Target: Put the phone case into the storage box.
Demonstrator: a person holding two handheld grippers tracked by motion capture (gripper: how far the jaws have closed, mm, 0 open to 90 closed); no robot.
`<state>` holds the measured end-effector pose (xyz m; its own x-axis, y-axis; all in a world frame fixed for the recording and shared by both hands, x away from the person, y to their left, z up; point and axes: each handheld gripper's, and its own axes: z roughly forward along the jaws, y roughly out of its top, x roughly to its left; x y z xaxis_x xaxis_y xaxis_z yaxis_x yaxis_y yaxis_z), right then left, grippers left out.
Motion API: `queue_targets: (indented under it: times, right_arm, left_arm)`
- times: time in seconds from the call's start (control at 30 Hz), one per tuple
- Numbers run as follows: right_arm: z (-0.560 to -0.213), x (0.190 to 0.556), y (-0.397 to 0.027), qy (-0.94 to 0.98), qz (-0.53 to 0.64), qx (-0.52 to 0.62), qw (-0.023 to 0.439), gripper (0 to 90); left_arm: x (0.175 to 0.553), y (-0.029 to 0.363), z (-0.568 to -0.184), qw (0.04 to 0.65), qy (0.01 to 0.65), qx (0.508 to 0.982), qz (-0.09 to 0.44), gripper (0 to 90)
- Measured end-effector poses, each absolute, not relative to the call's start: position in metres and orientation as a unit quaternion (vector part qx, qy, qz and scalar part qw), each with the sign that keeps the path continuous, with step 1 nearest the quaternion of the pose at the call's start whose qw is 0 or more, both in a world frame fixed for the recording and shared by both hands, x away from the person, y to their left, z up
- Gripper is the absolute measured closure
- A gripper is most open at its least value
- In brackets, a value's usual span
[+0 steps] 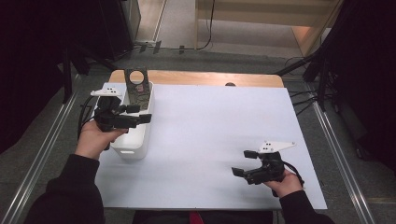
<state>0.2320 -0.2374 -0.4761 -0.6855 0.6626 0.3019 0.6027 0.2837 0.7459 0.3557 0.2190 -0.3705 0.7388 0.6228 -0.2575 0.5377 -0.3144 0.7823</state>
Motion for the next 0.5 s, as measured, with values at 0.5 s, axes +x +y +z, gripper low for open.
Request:
queue_targets:
  times: [0.5]
  right_arm:
    - [-0.476,0.232,-0.239,0.800,0.450,0.395,0.033,10.5]
  left_arm:
    - [0.336,0.214,-0.380,0.467,0.336,0.817,0.045,28.0]
